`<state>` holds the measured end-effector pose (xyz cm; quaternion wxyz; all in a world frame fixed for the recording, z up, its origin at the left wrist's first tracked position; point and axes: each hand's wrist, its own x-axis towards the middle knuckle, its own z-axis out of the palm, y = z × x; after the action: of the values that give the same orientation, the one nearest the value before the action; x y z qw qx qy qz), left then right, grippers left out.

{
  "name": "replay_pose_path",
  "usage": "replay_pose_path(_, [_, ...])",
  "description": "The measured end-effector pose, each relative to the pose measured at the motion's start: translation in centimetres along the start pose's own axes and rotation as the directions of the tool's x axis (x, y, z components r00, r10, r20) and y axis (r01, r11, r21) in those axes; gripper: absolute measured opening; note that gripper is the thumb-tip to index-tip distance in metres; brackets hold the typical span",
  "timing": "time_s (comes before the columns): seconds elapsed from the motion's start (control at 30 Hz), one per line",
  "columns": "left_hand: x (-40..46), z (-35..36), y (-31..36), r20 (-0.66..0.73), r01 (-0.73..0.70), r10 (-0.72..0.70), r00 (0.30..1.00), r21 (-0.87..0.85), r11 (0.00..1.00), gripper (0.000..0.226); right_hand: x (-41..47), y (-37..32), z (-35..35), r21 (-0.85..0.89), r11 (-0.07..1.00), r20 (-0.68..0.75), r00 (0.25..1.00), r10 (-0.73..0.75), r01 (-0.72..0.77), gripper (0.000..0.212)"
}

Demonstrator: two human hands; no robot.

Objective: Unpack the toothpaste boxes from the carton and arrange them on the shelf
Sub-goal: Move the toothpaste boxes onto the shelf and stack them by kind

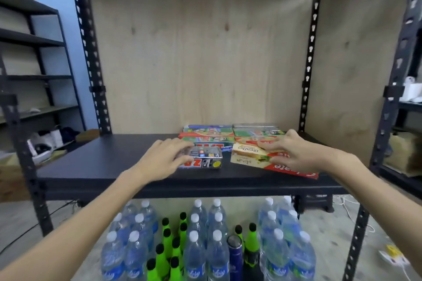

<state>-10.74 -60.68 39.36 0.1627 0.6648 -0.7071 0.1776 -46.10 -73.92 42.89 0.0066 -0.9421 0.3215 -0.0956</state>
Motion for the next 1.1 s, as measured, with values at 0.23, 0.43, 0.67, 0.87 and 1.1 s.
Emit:
replay_pose_path(0.23, [3.2, 5.3, -0.1, -0.037, 0.027, -0.031, 0.999, -0.087, 0.996, 0.067, 4.2, 3.5, 4.2, 0.027, 0.999, -0.12, 0.992, 0.025, -0.022, 0.047])
replay_pose_path(0.43, [6.1, 7.3, 0.1, -0.038, 0.005, -0.006, 0.999, -0.033, 0.999, 0.071, 6.2, 5.4, 6.6, 0.134, 0.99, -0.33, 0.941, 0.079, -0.036, 0.049])
replay_pose_path(0.67, [7.9, 7.6, -0.8, -0.018, 0.02, -0.022, 1.0, -0.109, 0.994, 0.074, 8.6, 7.3, 7.6, 0.075, 0.993, -0.343, 0.932, 0.116, -0.096, 0.061])
replay_pose_path(0.87, [7.7, 7.4, -0.5, -0.061, 0.066, -0.075, 0.995, -0.136, 0.989, 0.067, 8.5, 7.2, 8.1, 0.049, 0.994, -0.374, 0.921, 0.107, -0.095, 0.061])
replay_pose_path(1.1, [6.5, 6.4, 0.5, -0.154, 0.1, -0.117, 0.981, -0.114, 0.988, 0.076, 6.8, 4.5, 7.7, 0.015, 0.994, -0.54, 0.836, 0.098, -0.107, 0.069])
